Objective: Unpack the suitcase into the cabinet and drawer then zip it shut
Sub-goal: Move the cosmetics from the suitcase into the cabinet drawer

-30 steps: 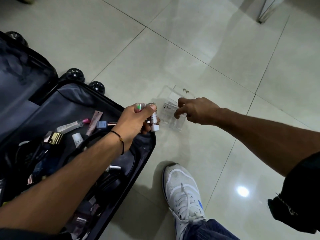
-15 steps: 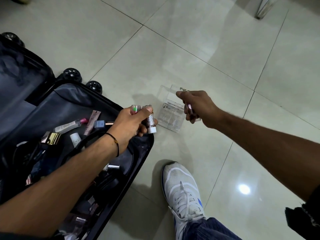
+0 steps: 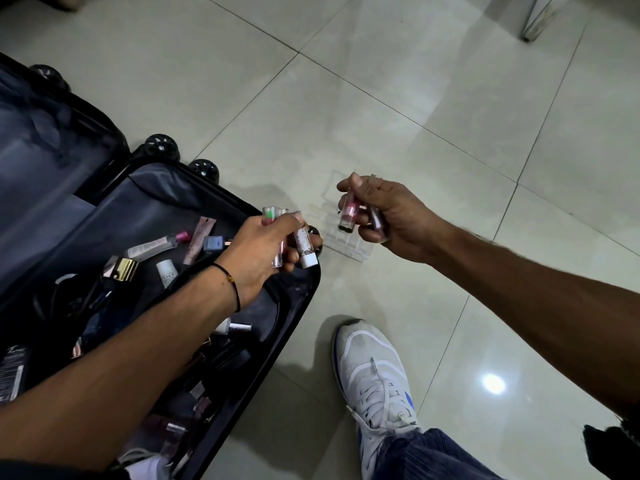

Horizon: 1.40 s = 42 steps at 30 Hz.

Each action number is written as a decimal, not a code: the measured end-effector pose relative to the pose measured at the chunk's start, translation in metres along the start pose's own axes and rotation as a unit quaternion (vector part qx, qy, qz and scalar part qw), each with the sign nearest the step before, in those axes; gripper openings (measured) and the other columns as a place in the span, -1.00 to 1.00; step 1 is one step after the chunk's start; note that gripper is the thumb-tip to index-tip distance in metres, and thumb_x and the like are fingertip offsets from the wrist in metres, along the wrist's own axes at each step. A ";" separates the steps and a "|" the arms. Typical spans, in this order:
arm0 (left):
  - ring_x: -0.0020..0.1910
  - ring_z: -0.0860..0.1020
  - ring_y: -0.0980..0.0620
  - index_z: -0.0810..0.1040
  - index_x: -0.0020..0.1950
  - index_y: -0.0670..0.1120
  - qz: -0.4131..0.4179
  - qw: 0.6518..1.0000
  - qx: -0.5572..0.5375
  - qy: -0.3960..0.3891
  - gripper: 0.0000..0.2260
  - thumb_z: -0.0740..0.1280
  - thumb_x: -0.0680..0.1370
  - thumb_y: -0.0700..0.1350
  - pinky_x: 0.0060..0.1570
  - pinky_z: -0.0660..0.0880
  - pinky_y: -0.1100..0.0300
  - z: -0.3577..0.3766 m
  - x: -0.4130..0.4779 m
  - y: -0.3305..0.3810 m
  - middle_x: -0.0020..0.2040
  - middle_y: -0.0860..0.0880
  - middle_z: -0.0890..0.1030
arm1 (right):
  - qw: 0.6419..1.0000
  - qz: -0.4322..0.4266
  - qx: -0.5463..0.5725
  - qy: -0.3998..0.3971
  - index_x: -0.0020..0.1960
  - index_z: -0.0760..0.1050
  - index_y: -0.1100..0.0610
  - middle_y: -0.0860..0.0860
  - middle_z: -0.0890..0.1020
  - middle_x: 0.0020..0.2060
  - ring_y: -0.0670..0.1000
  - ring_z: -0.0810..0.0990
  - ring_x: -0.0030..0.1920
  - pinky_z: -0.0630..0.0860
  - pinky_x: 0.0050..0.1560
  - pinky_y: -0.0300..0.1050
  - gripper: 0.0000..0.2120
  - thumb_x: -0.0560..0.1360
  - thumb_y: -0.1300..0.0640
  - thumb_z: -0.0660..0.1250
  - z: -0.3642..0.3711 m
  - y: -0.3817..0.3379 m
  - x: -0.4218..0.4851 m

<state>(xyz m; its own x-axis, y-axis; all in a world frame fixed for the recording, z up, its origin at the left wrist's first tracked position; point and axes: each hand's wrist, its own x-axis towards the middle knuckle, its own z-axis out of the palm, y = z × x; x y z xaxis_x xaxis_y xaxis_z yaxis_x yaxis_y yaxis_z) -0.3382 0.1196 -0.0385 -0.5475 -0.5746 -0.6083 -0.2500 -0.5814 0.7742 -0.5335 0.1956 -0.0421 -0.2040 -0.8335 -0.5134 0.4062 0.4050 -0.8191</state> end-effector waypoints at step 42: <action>-0.55 0.32 0.12 0.58 -0.10 -0.15 0.126 0.987 0.018 0.102 -0.86 0.41 0.55 -0.08 -0.50 0.31 0.26 -0.019 0.000 -0.003 -0.20 -0.16 0.69 | 0.957 -0.076 -0.256 0.113 -0.02 0.46 0.20 0.24 0.68 -0.21 -0.05 0.31 -0.52 0.21 -0.48 -0.21 -0.82 0.44 0.33 0.41 -0.013 -0.005 0.019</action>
<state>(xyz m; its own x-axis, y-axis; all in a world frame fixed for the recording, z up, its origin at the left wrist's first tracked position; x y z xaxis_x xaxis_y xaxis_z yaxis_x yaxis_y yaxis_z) -0.3221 0.1102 -0.0441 -0.4241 -0.8046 -0.4157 -0.1566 -0.3870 0.9087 -0.5512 0.1828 -0.0508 -0.4375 -0.8182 -0.3730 -0.1213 0.4647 -0.8771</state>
